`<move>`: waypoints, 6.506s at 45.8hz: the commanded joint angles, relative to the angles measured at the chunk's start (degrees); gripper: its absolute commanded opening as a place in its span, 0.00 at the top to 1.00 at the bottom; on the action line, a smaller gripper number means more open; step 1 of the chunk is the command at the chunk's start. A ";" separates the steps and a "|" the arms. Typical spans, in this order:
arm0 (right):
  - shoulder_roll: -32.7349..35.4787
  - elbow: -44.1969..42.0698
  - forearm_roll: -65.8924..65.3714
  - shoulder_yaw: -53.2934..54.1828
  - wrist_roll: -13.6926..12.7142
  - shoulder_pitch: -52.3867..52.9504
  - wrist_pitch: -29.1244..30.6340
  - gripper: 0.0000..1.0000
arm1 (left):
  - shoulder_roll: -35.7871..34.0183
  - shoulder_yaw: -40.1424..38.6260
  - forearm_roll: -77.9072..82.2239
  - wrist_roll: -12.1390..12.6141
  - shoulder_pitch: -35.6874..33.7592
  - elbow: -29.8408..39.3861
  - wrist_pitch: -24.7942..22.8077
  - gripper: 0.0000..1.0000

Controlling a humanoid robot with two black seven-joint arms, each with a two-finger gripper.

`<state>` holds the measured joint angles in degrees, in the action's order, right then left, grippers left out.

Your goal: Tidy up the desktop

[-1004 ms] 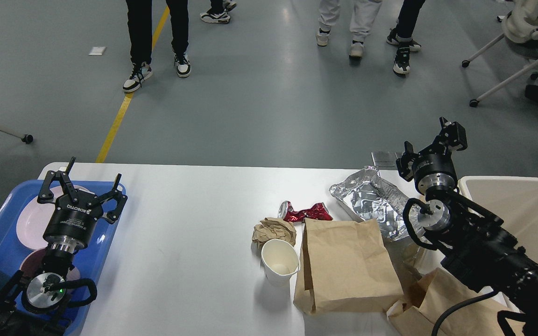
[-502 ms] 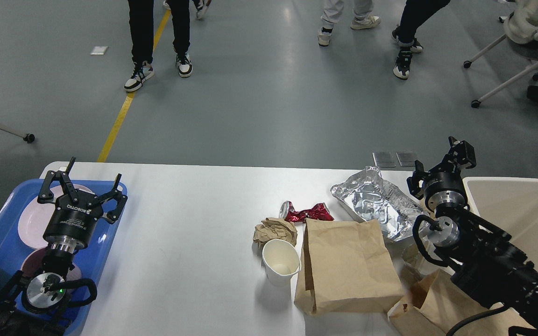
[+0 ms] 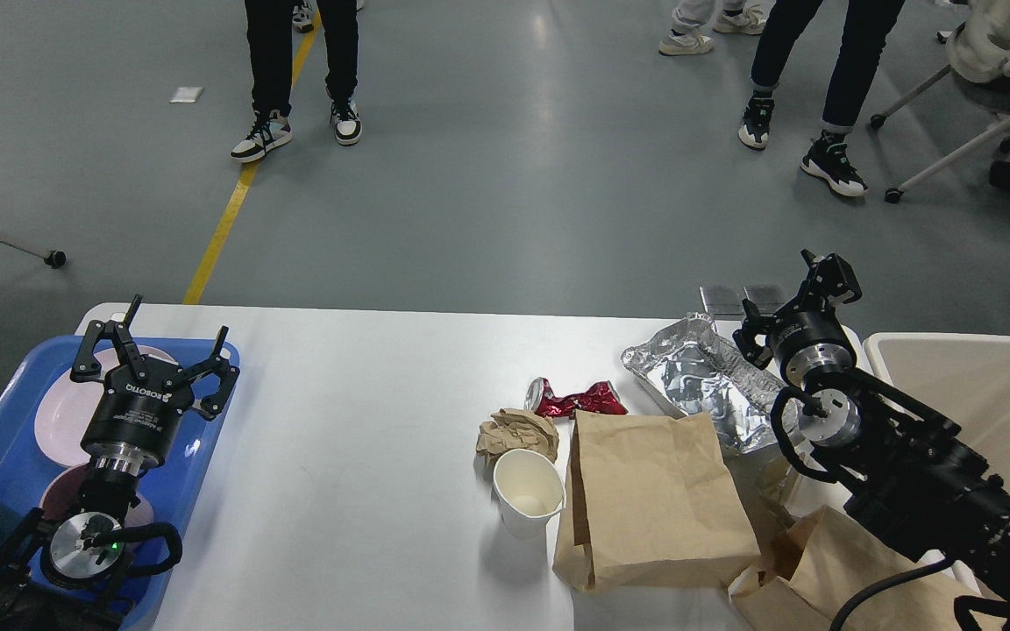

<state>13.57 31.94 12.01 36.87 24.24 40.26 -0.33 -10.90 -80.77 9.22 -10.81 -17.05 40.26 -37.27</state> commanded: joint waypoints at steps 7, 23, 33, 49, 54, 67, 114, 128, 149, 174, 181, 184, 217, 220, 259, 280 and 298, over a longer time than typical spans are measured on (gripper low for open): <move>5.76 0.14 -0.41 -0.48 4.23 0.43 1.47 0.00 | 0.00 0.00 0.01 -0.09 0.00 0.00 0.00 0.04; 15.95 1.01 0.20 -41.40 3.62 17.64 24.14 0.00 | 0.00 0.00 0.01 0.00 0.00 0.00 0.00 0.04; 17.19 4.70 -0.23 -72.79 3.44 38.21 30.74 0.00 | 0.00 0.00 0.00 0.00 0.00 0.00 0.00 0.04; 2.27 24.21 -0.24 -112.26 -1.20 68.01 37.34 0.00 | 0.00 0.00 0.01 0.00 0.00 0.00 0.00 0.04; -0.65 31.67 -0.24 -115.45 -12.26 73.64 37.34 0.00 | 0.00 0.00 0.01 0.00 0.00 0.00 0.00 0.04; -0.21 60.50 -0.94 -114.22 -37.69 91.04 36.81 0.00 | 0.00 0.00 0.01 0.00 0.00 0.00 0.00 0.04; 25.26 67.55 -2.87 -117.99 -40.50 87.45 36.37 0.07 | 0.00 0.00 0.01 0.00 0.00 0.00 0.00 0.04; 31.95 67.90 -29.22 -112.82 -39.71 86.39 35.93 0.31 | 0.00 0.00 0.01 0.00 0.00 0.00 0.00 0.04; 23.08 68.06 -47.17 -101.47 -38.92 69.17 36.72 0.30 | 0.00 0.00 0.01 0.00 0.00 0.00 0.00 0.04; 15.70 65.44 -47.43 -96.46 -42.87 50.98 19.86 0.15 | 0.00 0.00 0.01 0.00 0.00 0.00 0.00 0.04; 13.07 62.98 -47.87 -96.46 -46.30 44.22 16.07 0.15 | 0.00 0.00 0.01 0.00 0.00 0.00 0.00 0.04; 11.65 62.28 -47.87 -96.46 -46.30 41.84 13.79 0.15 | 0.00 0.00 0.01 0.00 0.00 0.00 0.00 0.04; 4.62 51.38 -47.26 -96.55 -46.48 29.97 7.98 1.00 | 0.00 0.00 0.01 0.00 0.00 0.00 0.00 0.04; 4.71 51.38 -46.91 -96.37 -46.48 30.06 7.98 1.00 | 0.00 0.00 0.01 0.00 0.00 0.00 0.00 0.04; 11.21 61.83 -16.50 -104.89 -45.51 70.82 33.28 1.00 | 0.00 -0.09 0.01 0.09 0.00 0.00 0.00 0.04; 10.95 62.28 -6.48 -117.38 -45.42 94.56 45.68 1.00 | 0.00 0.00 0.01 0.09 0.00 0.00 0.00 0.04; 10.60 56.40 -3.67 -123.08 -44.81 98.96 43.23 1.00 | 0.00 0.00 0.01 0.00 0.00 0.00 0.00 0.04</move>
<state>24.15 91.98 7.72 -83.16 -21.17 139.08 44.70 -10.90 -80.77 9.21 -10.81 -17.06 40.25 -37.27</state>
